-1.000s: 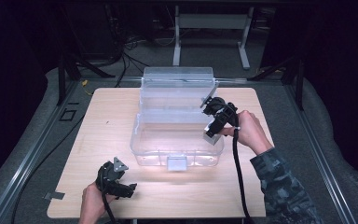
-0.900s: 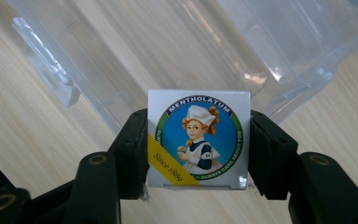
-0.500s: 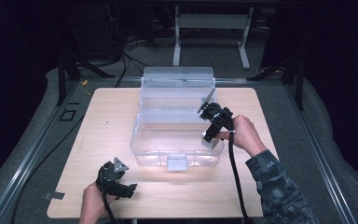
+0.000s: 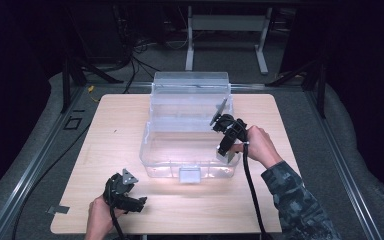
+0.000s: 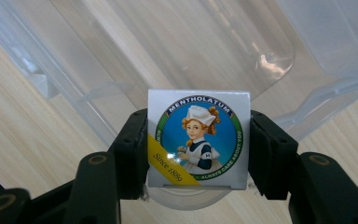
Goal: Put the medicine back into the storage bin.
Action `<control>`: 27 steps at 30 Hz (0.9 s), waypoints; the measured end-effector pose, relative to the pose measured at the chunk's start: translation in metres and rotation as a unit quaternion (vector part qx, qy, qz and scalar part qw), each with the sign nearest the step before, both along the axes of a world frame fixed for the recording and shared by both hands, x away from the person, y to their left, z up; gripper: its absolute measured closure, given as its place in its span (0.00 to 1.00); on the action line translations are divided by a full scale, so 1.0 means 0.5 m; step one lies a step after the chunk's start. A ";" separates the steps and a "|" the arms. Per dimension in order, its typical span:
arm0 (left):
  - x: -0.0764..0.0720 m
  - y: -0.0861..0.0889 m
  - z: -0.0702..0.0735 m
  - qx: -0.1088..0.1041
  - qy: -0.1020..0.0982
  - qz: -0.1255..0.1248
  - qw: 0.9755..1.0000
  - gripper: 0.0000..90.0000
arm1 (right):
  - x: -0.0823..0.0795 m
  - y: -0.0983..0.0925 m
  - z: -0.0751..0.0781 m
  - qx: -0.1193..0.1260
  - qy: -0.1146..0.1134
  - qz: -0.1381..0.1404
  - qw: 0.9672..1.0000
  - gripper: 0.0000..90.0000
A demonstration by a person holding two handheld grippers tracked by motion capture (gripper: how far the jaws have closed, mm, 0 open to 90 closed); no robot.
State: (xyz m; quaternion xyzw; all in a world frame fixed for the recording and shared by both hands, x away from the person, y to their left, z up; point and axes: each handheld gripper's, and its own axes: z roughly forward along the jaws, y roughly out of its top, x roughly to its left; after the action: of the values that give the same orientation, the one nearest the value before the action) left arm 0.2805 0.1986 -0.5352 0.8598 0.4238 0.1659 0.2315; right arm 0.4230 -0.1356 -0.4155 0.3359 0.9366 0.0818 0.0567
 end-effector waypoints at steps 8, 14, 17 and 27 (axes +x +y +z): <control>0.000 -0.001 0.000 0.001 0.000 0.000 1.000 0.11 | 0.003 0.003 -0.017 -0.013 0.010 0.006 1.000 0.51; 0.000 -0.001 -0.001 0.003 0.002 -0.001 1.000 0.12 | 0.004 -0.002 -0.025 -0.013 0.015 0.004 1.000 0.51; 0.000 -0.001 0.000 0.002 0.002 0.000 1.000 0.12 | 0.004 -0.002 -0.028 -0.014 0.018 0.005 1.000 0.51; 0.000 -0.001 -0.001 0.002 0.002 -0.001 1.000 0.12 | 0.005 0.001 -0.034 -0.025 0.030 0.007 0.999 0.51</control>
State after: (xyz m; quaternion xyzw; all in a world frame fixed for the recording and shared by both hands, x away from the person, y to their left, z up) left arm 0.2806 0.1980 -0.5357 0.8610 0.4231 0.1644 0.2294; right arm 0.4253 -0.1351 -0.4326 0.3297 0.9421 0.0487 0.0365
